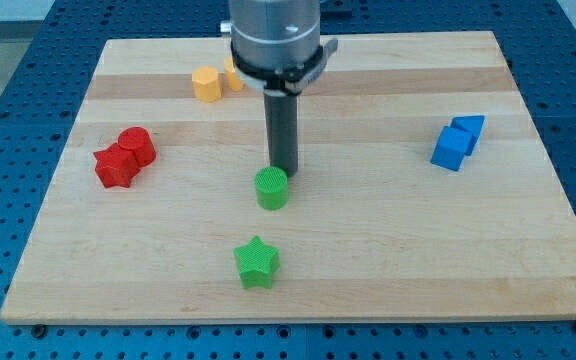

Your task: Push the green blocks to the bottom

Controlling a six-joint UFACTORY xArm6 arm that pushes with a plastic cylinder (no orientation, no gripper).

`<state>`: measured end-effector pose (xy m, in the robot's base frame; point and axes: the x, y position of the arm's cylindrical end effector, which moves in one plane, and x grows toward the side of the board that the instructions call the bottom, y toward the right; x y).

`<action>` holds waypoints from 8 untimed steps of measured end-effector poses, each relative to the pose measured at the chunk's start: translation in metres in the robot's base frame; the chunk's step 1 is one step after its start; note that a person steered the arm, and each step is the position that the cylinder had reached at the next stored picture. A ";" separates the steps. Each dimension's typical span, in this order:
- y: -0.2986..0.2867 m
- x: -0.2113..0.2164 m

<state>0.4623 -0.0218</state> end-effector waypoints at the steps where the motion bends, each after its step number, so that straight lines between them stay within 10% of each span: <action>1: 0.000 0.009; 5: -0.023 0.074; 8: -0.120 -0.042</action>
